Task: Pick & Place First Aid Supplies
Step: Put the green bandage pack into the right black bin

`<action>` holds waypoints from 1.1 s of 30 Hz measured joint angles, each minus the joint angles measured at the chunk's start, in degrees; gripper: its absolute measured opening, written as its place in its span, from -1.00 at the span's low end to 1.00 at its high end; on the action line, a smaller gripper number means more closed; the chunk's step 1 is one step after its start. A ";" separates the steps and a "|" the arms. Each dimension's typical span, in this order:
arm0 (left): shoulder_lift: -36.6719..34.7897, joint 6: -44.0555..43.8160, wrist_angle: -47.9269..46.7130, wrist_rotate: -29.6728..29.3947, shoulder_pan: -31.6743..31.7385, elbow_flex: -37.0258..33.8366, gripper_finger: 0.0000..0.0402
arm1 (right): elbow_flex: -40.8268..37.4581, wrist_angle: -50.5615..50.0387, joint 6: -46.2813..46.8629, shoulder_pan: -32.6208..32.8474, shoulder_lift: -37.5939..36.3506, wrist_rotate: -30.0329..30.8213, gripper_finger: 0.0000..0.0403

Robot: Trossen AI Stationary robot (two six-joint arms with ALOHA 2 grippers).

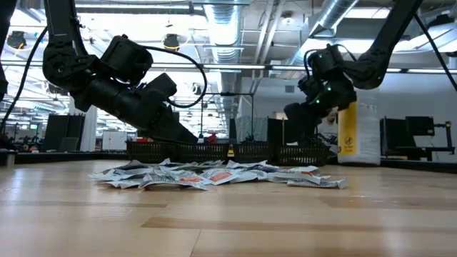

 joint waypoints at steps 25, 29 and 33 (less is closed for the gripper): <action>0.00 -0.11 0.63 0.44 0.02 0.00 -0.26 | 17.30 -27.03 6.07 -0.78 0.50 -17.61 -1.00; 0.00 -0.12 0.68 0.45 0.01 0.00 -0.26 | 22.19 -36.99 10.14 -2.17 0.95 -19.99 -1.00; 0.00 -0.42 0.86 0.96 -0.07 0.00 -0.26 | 25.89 -44.11 13.27 -4.67 4.65 -26.86 -1.00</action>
